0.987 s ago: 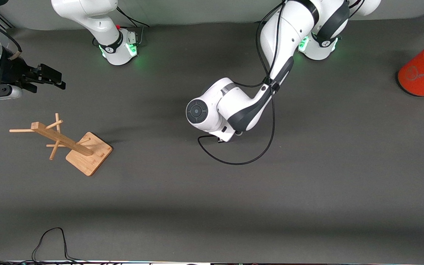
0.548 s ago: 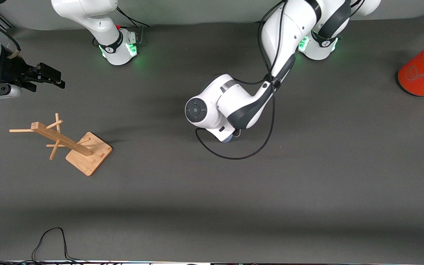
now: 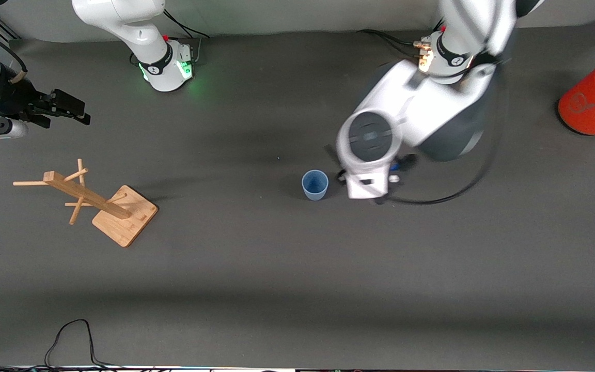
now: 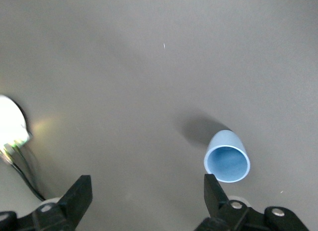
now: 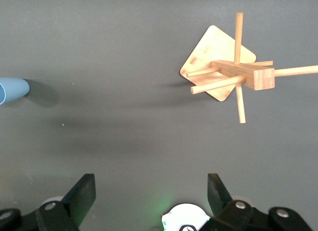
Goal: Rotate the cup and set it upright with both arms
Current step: 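Open the left gripper and lift it away from the cup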
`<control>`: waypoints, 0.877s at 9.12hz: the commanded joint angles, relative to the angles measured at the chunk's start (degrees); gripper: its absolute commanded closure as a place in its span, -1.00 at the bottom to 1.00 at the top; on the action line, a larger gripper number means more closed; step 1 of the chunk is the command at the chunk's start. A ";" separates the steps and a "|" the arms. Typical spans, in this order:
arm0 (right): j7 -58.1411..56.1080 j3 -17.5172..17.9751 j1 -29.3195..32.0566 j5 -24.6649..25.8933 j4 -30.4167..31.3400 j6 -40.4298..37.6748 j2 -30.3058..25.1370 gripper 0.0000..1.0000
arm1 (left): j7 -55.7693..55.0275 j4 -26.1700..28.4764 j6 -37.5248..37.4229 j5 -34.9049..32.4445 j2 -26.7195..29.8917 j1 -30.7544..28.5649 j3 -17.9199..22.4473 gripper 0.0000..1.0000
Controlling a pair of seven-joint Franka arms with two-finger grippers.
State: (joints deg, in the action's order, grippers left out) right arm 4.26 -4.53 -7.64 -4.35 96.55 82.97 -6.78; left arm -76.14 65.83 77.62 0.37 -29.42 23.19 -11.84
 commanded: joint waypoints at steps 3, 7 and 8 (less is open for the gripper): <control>0.84 0.05 -0.35 2.92 -0.05 -0.79 -0.61 -1.00 | 41.06 21.31 5.94 -5.20 20.06 -14.64 0.07 -1.00; -0.12 -0.13 -0.35 5.05 1.00 -0.44 -0.69 -1.00 | 68.96 38.41 15.90 -3.98 37.40 -28.44 0.94 -1.00; -0.30 -0.13 -0.35 5.05 1.10 -0.52 -0.69 -1.00 | 74.76 37.97 15.55 -3.45 39.07 -29.34 3.21 -1.00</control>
State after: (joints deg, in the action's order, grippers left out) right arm 4.23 -4.59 -7.67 -0.67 96.89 82.64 -6.77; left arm -8.25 100.50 91.31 -3.93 5.16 -4.61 -10.20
